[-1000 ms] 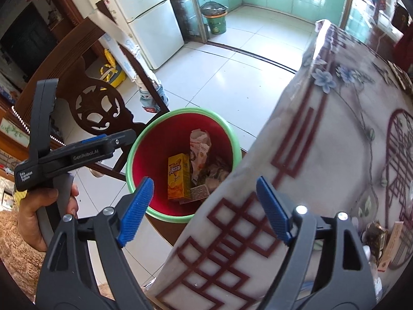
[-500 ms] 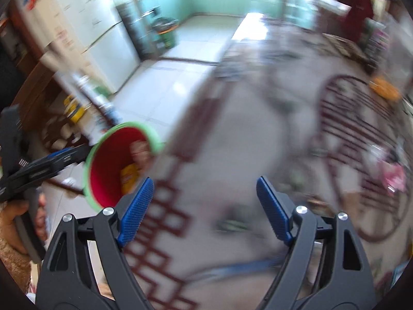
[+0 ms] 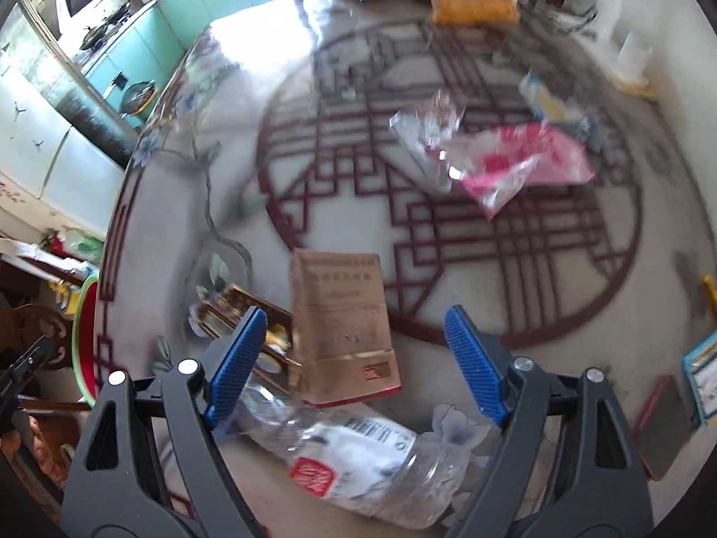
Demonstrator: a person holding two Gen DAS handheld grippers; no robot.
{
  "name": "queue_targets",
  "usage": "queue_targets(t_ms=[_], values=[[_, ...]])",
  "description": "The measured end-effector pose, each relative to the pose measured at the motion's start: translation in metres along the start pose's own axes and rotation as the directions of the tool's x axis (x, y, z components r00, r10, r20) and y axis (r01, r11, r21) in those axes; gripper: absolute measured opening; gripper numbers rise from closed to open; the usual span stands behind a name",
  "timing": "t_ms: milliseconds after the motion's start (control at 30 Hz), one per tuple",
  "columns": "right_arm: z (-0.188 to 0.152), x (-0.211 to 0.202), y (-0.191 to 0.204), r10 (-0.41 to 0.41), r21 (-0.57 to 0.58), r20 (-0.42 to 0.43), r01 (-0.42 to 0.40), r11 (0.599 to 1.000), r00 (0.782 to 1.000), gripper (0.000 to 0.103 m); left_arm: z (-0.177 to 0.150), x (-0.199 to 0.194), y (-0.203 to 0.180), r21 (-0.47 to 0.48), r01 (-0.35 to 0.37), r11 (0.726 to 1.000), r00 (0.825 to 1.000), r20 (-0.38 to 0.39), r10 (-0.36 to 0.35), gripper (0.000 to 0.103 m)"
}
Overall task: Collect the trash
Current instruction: 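Grasp brown cigarette box with right tool while left tool grasps clear red-label water bottle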
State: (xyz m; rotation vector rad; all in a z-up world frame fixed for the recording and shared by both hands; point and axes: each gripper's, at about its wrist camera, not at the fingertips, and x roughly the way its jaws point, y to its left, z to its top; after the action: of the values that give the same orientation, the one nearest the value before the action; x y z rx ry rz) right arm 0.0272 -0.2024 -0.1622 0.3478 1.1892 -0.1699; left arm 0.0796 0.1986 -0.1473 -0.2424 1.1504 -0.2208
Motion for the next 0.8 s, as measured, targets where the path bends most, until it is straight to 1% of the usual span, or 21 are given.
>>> queue_targets(t_ms=[33, 133, 267, 367, 400, 467, 500, 533, 633, 733, 800], values=[[0.000, 0.008, -0.007, 0.028, -0.002, -0.026, -0.028, 1.000, 0.999, 0.080, -0.003, 0.002, -0.009, -0.003, 0.004, 1.000, 1.000, -0.006, -0.004, 0.081], [-0.003, 0.021, -0.009, 0.076, -0.024, -0.077, -0.078, 0.997, 0.994, 0.080, -0.014, 0.010, -0.049, 0.015, 0.026, 1.000, 0.999, -0.029, -0.026, 0.081], [-0.004, 0.040, -0.011, 0.169, -0.056, -0.152, -0.180, 0.982, 0.974, 0.080, -0.034, 0.019, -0.096, 0.008, 0.072, 0.997, 0.996, -0.060, -0.071, 0.081], [-0.003, 0.051, -0.012, 0.195, -0.095, -0.189, -0.216, 0.972, 0.962, 0.081, -0.052, 0.026, -0.133, 0.020, 0.094, 0.995, 0.992, -0.087, -0.092, 0.081], [-0.003, 0.050, -0.010, 0.196, -0.119, -0.185, -0.220, 0.968, 0.963, 0.080, -0.057, 0.028, -0.144, 0.029, 0.095, 0.995, 0.991, -0.094, -0.091, 0.081], [-0.004, 0.050, -0.005, 0.176, -0.173, -0.183, -0.208, 0.963, 0.967, 0.069, -0.067, 0.031, -0.165, 0.046, 0.097, 0.994, 0.990, -0.109, -0.092, 0.081], [-0.004, 0.048, -0.004, 0.163, -0.193, -0.176, -0.196, 0.961, 0.971, 0.052, -0.072, 0.034, -0.175, 0.052, 0.102, 0.993, 0.988, -0.122, -0.095, 0.081], [-0.003, 0.048, -0.004, 0.148, -0.217, -0.167, -0.182, 0.959, 0.975, 0.052, -0.076, 0.036, -0.185, 0.055, 0.111, 0.992, 0.986, -0.134, -0.103, 0.081], [0.004, 0.046, -0.019, 0.166, -0.190, -0.148, -0.192, 0.963, 0.975, 0.052, -0.086, 0.043, -0.208, 0.074, 0.144, 0.987, 0.977, -0.169, -0.130, 0.081], [0.013, 0.038, -0.041, 0.164, -0.170, -0.115, -0.182, 0.968, 0.980, 0.052, -0.096, 0.055, -0.229, 0.059, 0.190, 0.980, 0.961, -0.217, -0.173, 0.081], [0.017, 0.029, -0.055, 0.162, -0.155, -0.088, -0.174, 0.972, 0.983, 0.052, -0.099, 0.064, -0.238, 0.053, 0.200, 0.978, 0.952, -0.248, -0.181, 0.081]])
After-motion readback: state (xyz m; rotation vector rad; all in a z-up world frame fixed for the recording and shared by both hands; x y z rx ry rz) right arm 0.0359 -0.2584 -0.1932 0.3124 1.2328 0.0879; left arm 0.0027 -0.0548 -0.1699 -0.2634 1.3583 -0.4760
